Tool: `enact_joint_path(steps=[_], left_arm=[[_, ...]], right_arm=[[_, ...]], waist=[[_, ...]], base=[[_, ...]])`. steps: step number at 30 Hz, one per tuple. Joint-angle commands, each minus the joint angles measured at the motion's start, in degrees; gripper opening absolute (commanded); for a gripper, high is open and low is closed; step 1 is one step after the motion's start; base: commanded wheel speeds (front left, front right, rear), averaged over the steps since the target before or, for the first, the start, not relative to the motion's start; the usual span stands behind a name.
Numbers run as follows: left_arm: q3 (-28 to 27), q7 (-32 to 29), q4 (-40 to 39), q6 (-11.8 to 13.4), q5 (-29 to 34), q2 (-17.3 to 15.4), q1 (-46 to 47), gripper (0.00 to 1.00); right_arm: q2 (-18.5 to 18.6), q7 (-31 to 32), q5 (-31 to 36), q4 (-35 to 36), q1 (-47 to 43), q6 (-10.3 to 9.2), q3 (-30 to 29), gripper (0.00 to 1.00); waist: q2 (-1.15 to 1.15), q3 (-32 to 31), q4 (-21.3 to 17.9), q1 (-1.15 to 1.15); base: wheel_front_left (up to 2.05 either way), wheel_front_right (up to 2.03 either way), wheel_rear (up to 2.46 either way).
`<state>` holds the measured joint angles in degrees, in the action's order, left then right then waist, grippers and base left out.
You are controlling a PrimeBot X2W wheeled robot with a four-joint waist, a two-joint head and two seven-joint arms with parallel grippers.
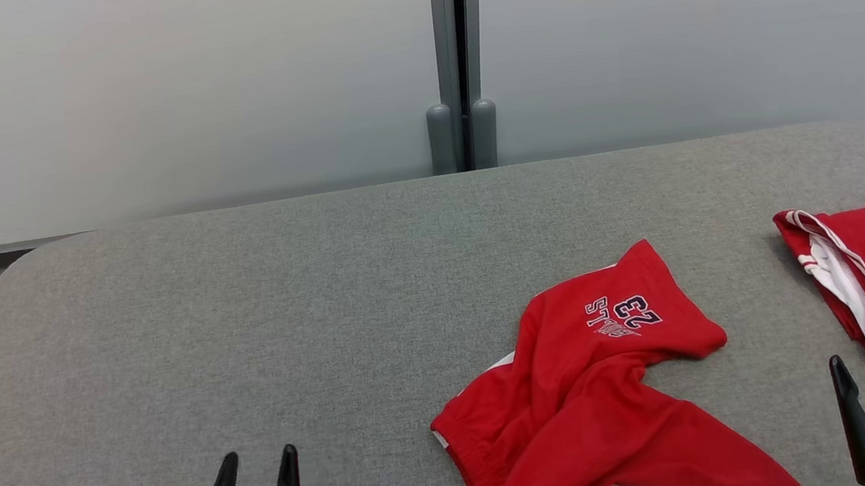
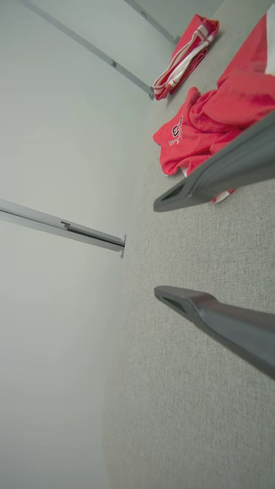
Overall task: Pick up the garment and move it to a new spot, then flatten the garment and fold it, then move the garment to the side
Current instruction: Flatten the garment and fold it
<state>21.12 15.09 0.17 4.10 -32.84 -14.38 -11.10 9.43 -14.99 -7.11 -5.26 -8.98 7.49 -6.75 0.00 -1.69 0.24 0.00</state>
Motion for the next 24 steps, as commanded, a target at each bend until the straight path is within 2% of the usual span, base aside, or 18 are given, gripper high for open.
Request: enact_joint_path(steps=[1, 5, 7, 10, 13, 16, 20, 24], left_arm=[[-3.05, 0.06, -1.12, -0.21, 2.41, 2.00, -1.12, 1.00], [-10.55, 0.06, -1.29, -2.62, 9.49, 7.14, -3.98, 1.00], [-13.06, 0.06, -0.87, -4.32, 11.01, 8.98, -5.01, 1.00], [-16.33, 0.07, -0.91, -7.06, 13.71, 10.85, -5.77, 1.00], [-17.97, 0.07, -1.72, -7.63, 15.51, 11.21, -5.46, 1.00], [-17.40, 0.07, -1.76, -7.94, 16.39, 11.39, -6.23, 1.00], [-12.71, -0.94, 0.83, -8.62, 15.49, 11.42, -9.17, 1.00], [-8.79, -10.14, -1.09, -9.02, 12.51, 11.30, -12.48, 1.00]], right_arm=[[-0.07, -0.27, 0.36, 0.66, -0.75, 0.01, -0.33, 1.00], [-1.35, -0.27, 2.04, 0.09, -2.33, 0.01, -0.29, 1.00], [-2.04, -0.28, 2.35, -0.36, -2.81, 0.00, -0.09, 1.00], [-3.10, -0.27, 2.36, -0.36, -2.84, 0.00, -0.19, 1.00], [-3.16, -0.27, 2.91, 0.44, -2.64, 0.01, 0.19, 1.00], [-1.49, -0.27, 4.19, -0.17, -4.43, 0.00, 1.09, 1.00], [1.08, 1.92, 4.69, -2.68, -6.55, 0.00, 5.05, 1.00], [3.57, 7.35, 3.13, -2.16, -9.12, 0.00, 8.75, 1.00]], waist=[[0.00, 0.04, 0.19, 0.00], [0.00, 0.13, 0.27, 0.00], [0.00, 0.24, 0.23, 0.00], [0.00, 0.54, 0.07, 0.00], [0.00, 0.59, -0.08, 0.00], [0.00, 0.24, 0.14, 0.00], [0.00, -0.33, 0.20, 0.00], [0.00, 0.10, 0.40, 0.00]], base=[[0.00, 0.00, 0.00], [0.00, 0.00, 0.00], [0.00, 0.00, 0.00], [0.00, 0.00, 0.00], [0.00, 0.00, 0.00], [0.00, 0.00, 0.00], [0.00, 0.00, 0.00], [0.00, 0.00, 0.00]])
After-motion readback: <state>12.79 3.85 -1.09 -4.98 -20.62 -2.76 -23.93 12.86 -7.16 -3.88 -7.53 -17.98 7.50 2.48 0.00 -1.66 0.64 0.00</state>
